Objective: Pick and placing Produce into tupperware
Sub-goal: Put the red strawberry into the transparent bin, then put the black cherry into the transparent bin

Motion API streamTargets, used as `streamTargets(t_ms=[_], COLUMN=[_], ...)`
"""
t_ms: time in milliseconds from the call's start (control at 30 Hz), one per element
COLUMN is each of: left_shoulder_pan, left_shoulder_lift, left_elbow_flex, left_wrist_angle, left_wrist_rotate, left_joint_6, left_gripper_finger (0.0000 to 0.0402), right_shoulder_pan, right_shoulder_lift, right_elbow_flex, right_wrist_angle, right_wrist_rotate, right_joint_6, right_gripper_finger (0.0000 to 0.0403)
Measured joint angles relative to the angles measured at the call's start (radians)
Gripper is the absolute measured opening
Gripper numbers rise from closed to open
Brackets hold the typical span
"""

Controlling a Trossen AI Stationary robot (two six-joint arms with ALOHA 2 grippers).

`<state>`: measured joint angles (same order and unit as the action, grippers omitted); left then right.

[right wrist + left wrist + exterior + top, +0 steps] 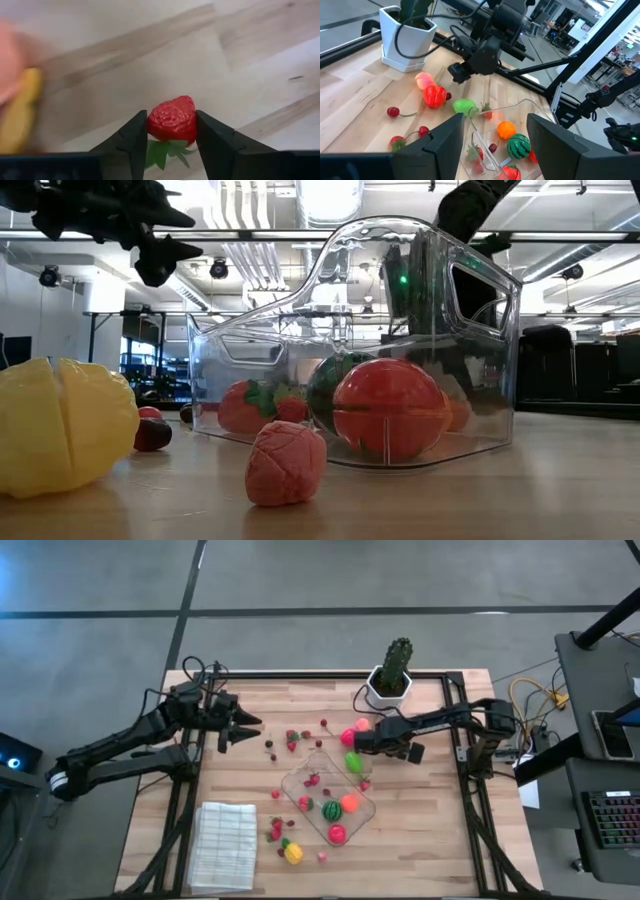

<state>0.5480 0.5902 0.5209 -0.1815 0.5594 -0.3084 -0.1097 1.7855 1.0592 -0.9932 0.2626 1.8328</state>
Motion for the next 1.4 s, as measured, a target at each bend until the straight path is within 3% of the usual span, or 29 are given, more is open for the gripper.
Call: streamTargets(t_ms=[200, 433, 700, 833, 1067, 1233, 1400], left_shoulder_pan=[0.000, 0.000, 0.000, 0.000, 0.000, 0.000, -0.001], left_shoulder_lift=[-0.009, -0.026, -0.028, -0.020, -0.011, 0.011, 0.119], left_elbow_flex=[-0.004, -0.005, -0.008, -0.022, -0.032, -0.037, -0.038], left_wrist_angle=[-0.010, -0.103, -0.108, -0.109, -0.108, -0.066, -0.079], left_wrist_rotate=[-0.017, -0.099, -0.145, -0.147, -0.146, -0.146, -0.185], left_joint_6=[0.001, 0.052, 0.088, 0.084, 0.079, 0.088, 0.183], left_gripper_finger=[0.0202, 0.0202, 0.0202, 0.0202, 0.0202, 0.0202, 0.0202], right_shoulder_pan=[0.025, 0.167, 0.304, 0.344, 0.349, 0.350, 0.342], right_shoulder_lift=[-0.049, -0.093, 0.010, 0.104, 0.226, 0.240, 0.221], right_elbow_flex=[0.107, 0.369, 0.557, 0.621, 0.758, 0.880, 1.016], right_wrist_angle=[-0.002, 0.030, 0.171, 0.177, 0.130, -0.023, -0.253], right_wrist_rotate=[0.013, 0.118, 0.055, 0.058, 0.079, 0.246, 0.414], right_joint_6=[-0.122, -0.323, -0.467, -0.484, -0.450, -0.398, -0.334], right_gripper_finger=[0.0144, 0.0156, 0.0156, 0.0187, 0.0278, 0.0323, 0.0339])
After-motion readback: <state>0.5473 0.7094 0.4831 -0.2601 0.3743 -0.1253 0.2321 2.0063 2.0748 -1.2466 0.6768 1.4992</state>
